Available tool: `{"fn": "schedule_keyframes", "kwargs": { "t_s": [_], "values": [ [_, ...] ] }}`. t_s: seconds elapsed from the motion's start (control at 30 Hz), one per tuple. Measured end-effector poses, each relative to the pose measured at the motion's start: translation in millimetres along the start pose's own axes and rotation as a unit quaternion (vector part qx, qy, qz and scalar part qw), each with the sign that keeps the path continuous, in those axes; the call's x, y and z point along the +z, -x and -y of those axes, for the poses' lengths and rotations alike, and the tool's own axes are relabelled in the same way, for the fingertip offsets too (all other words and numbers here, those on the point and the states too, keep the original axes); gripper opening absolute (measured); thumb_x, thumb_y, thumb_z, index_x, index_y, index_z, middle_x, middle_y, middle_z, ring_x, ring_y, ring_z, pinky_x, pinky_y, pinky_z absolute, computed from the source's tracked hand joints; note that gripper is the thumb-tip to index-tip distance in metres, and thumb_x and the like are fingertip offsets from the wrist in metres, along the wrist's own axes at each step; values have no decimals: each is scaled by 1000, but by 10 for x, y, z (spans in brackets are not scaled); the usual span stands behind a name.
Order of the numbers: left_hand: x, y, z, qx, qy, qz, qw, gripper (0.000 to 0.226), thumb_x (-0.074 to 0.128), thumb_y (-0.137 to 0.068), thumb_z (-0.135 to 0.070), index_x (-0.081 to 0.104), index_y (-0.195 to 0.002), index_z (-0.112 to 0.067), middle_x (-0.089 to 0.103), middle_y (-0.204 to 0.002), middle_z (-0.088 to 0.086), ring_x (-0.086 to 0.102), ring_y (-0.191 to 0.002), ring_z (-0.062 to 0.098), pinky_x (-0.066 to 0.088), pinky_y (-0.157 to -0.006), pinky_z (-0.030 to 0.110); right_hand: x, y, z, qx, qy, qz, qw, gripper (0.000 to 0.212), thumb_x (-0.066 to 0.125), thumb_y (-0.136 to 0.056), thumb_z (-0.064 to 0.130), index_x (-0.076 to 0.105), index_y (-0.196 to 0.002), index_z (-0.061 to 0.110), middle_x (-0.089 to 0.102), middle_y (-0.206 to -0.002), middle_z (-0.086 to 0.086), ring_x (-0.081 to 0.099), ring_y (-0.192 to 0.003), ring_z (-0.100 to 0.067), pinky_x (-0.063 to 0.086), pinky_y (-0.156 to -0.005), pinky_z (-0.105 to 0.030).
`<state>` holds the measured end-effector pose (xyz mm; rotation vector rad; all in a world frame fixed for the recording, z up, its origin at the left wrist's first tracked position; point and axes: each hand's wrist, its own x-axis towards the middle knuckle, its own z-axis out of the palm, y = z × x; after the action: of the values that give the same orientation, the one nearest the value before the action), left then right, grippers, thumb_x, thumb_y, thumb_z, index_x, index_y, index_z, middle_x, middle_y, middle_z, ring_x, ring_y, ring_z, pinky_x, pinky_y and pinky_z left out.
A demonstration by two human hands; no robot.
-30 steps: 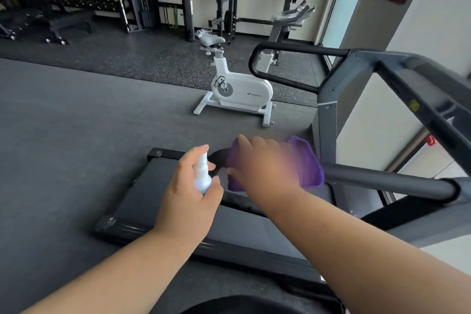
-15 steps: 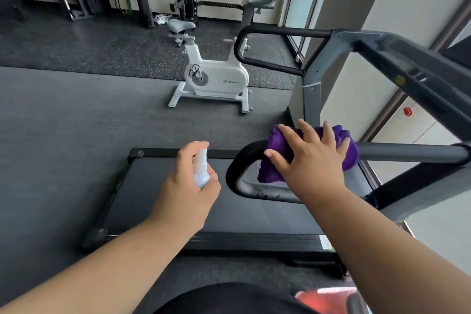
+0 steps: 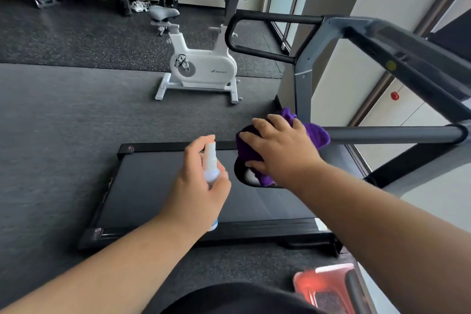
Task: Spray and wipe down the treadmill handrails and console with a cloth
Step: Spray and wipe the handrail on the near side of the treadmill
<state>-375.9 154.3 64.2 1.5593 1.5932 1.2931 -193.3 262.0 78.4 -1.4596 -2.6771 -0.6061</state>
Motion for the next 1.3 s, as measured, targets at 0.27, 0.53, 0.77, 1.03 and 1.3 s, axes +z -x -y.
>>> {"fn": "schedule_keyframes", "kwargs": {
  "t_s": [0.27,0.53,0.77,1.03,1.3],
  "values": [
    [-75,53,16,11,41,19,999,71,67,-87,-16,26,-124,-61,60,-98,-17,60,-87,7,45,-71,8,29,104,-63,147,-68,-59,985,67,49,-80,77,52,-135,39,55,-138,2,45,-130,-31,35,-102,-60],
    [-119,98,48,16,36,9,999,75,73,-81,-15,31,-118,-66,63,-93,-12,62,-88,9,47,-73,12,199,-80,406,-59,67,-26,996,48,68,-75,60,71,-105,23,63,-105,1,49,-114,-32,27,-103,-61],
    [-174,60,84,-2,48,4,999,55,61,-88,-13,37,-117,-53,62,-91,-7,59,-77,16,51,-70,28,-4,22,-149,66,-58,-49,995,68,49,-77,79,58,-130,37,59,-129,4,51,-122,-27,45,-94,-50],
    [-105,164,172,-22,37,6,999,59,60,-87,-9,36,-112,-57,62,-90,-9,58,-75,13,44,-60,14,81,-45,175,51,6,-46,998,50,57,-82,65,66,-118,32,62,-123,1,48,-122,-33,32,-98,-57],
    [-9,144,121,-20,11,7,1000,68,64,-85,-10,33,-108,-66,63,-95,-15,60,-83,5,41,-63,7,306,-87,696,-195,223,129,946,39,46,-99,31,55,-136,22,51,-139,-4,38,-136,-33,17,-115,-62]
  ]
}}
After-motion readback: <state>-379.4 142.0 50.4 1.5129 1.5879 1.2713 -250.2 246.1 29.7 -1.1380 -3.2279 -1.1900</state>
